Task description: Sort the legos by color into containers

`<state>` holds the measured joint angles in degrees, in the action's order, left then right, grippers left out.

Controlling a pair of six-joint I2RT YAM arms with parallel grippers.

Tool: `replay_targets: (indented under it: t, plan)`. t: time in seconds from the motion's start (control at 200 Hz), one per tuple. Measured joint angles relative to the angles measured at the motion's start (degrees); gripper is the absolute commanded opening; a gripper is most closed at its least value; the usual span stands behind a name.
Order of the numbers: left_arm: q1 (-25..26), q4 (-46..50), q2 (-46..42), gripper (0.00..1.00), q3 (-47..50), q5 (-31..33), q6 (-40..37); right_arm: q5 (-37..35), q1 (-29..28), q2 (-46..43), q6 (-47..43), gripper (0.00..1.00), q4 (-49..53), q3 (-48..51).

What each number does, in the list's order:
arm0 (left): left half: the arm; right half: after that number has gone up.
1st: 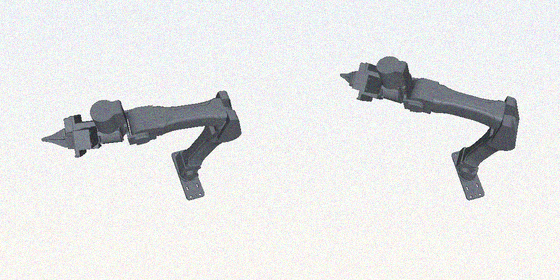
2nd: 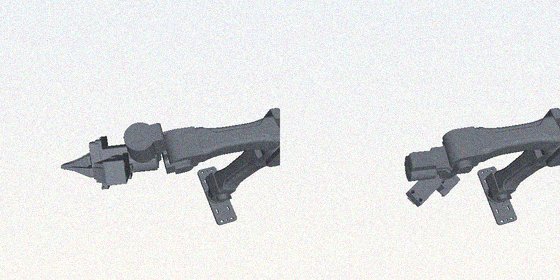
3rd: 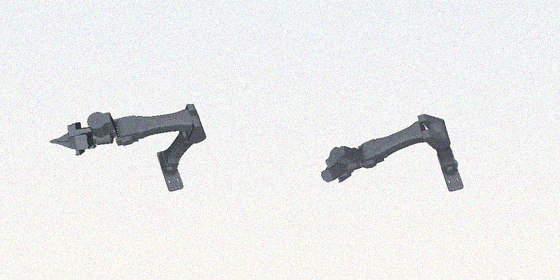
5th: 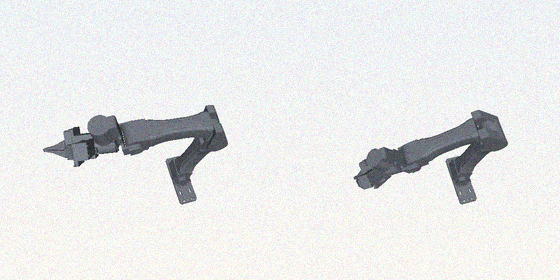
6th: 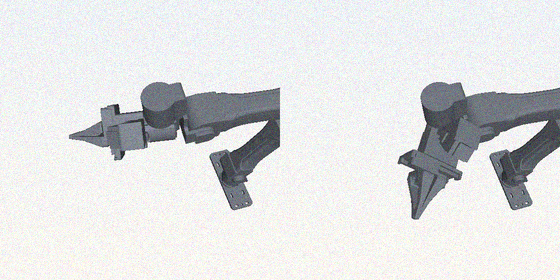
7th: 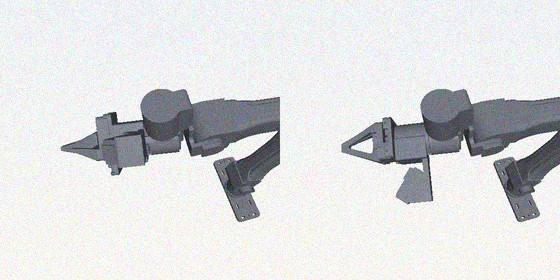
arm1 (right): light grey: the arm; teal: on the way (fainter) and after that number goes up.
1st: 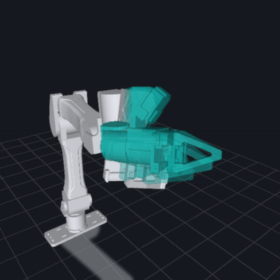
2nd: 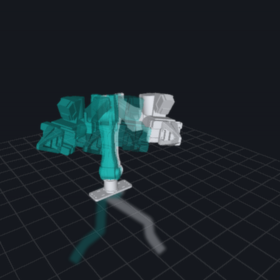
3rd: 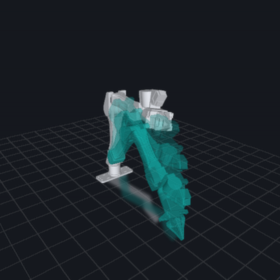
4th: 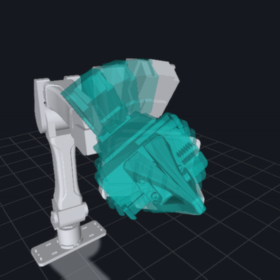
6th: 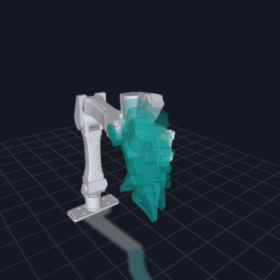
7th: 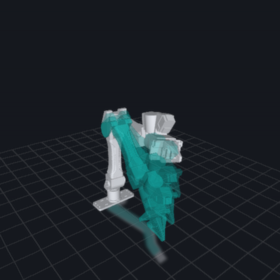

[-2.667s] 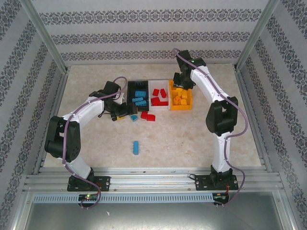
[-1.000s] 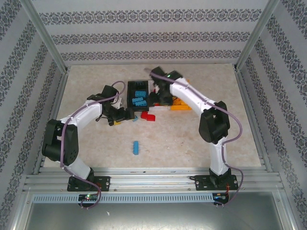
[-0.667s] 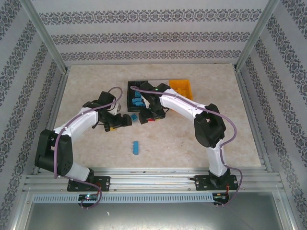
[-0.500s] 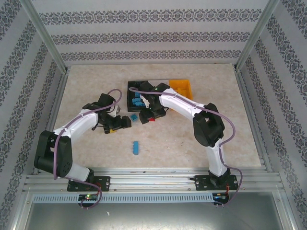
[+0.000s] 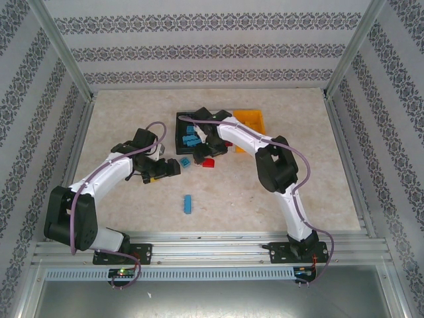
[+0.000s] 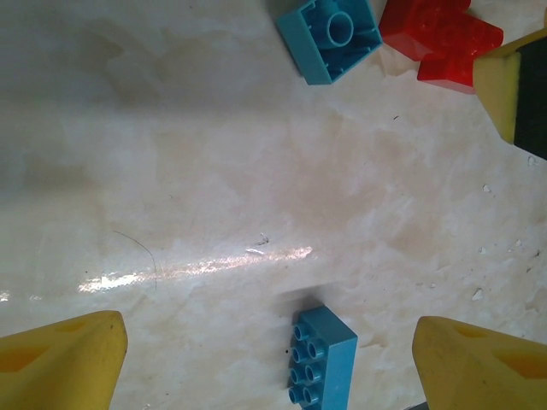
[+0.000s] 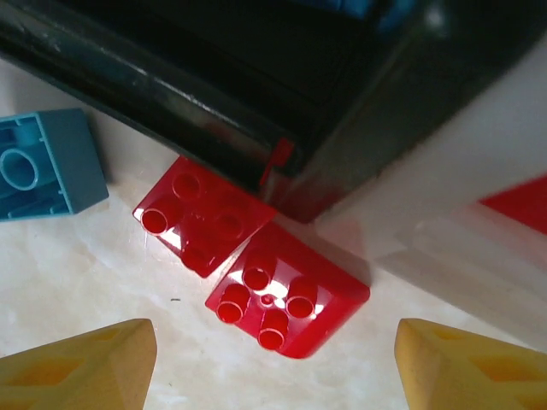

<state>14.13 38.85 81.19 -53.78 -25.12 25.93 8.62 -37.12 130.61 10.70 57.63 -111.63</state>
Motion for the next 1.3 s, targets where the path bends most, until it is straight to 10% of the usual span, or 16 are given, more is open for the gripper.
replay_targets:
  t: [1.299]
  plan:
    - [-0.4,0.0,-1.0,0.88,0.7,0.3,0.0,-3.9,-4.7,2.1,-0.2,0.48,-0.1,2.0]
